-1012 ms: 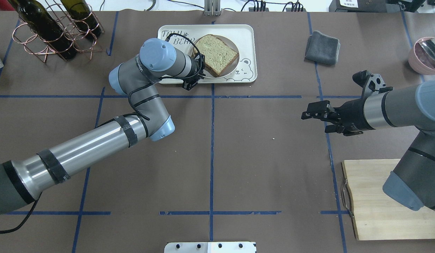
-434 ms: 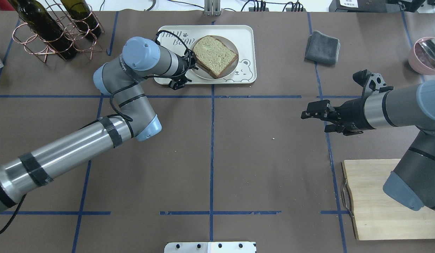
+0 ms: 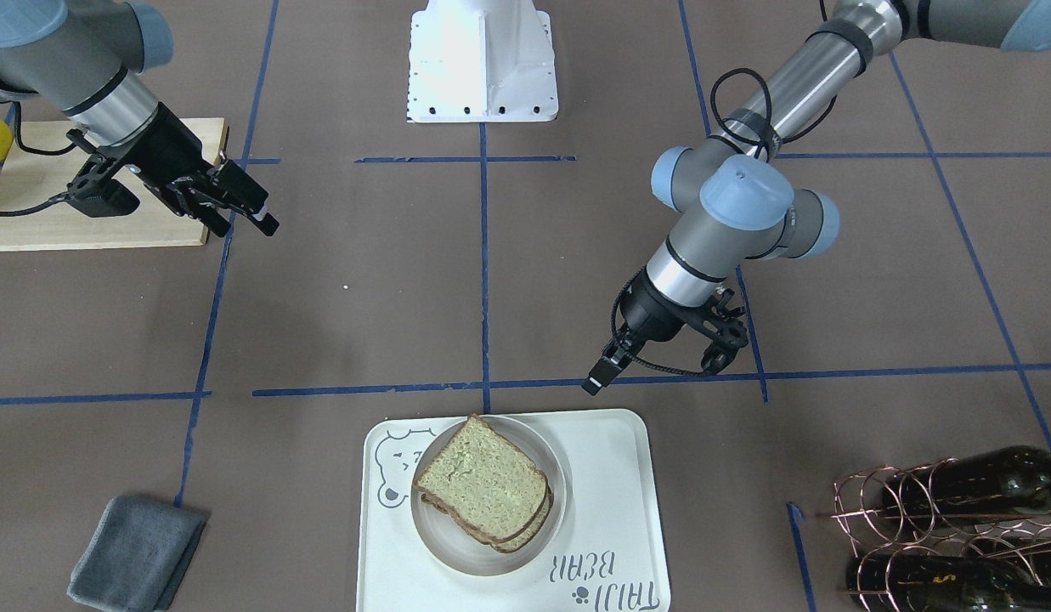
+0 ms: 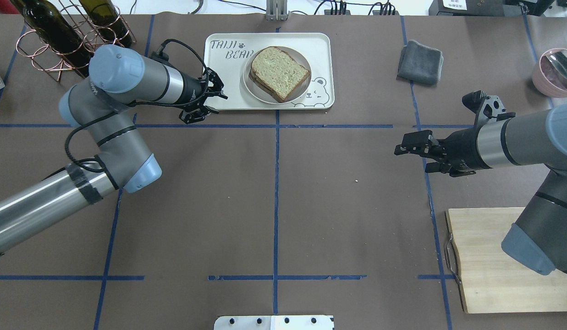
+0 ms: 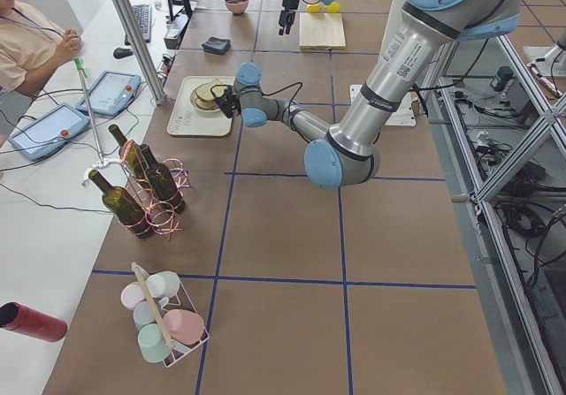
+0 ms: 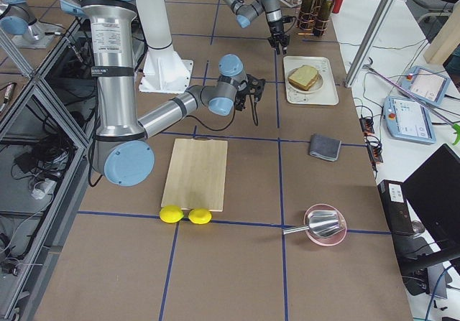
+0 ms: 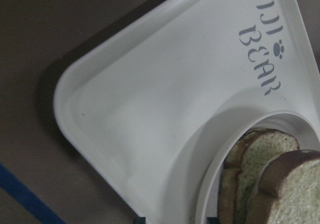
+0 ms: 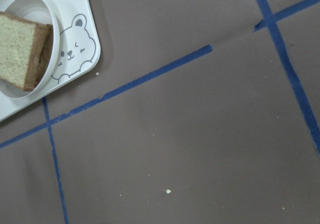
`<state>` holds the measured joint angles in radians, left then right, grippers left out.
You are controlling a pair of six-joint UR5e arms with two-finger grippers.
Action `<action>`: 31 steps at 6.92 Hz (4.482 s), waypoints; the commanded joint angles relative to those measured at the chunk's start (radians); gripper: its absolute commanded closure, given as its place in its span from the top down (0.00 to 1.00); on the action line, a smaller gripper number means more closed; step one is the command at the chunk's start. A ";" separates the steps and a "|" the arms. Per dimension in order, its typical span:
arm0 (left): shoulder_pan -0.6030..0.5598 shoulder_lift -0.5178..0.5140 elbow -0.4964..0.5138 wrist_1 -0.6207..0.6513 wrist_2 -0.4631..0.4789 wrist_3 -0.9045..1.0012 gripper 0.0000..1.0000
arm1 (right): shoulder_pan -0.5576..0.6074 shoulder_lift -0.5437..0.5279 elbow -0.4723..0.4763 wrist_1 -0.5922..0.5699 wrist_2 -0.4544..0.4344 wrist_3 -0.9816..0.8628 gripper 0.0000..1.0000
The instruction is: Make sandwich and place on tray
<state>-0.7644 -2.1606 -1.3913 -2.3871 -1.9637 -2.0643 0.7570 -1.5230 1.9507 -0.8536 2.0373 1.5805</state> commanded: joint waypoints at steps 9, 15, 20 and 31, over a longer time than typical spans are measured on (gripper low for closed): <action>-0.729 0.668 -0.379 0.492 -0.345 2.051 0.51 | 0.724 -0.117 -0.042 -0.787 0.343 -1.476 1.00; -0.828 0.593 -0.337 0.999 -0.415 2.238 1.00 | 0.732 -0.089 -0.038 -1.029 0.345 -1.599 1.00; -0.826 0.614 -0.316 0.786 -0.457 2.239 1.00 | 0.728 -0.086 -0.097 -0.971 0.345 -1.596 1.00; -0.825 0.651 -0.313 0.875 -0.458 2.227 1.00 | 0.729 -0.086 -0.162 -0.869 0.325 -1.576 1.00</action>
<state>-1.5878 -1.5120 -1.6972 -1.5234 -2.4227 0.1648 1.4864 -1.6102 1.7940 -1.7227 2.3610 0.0044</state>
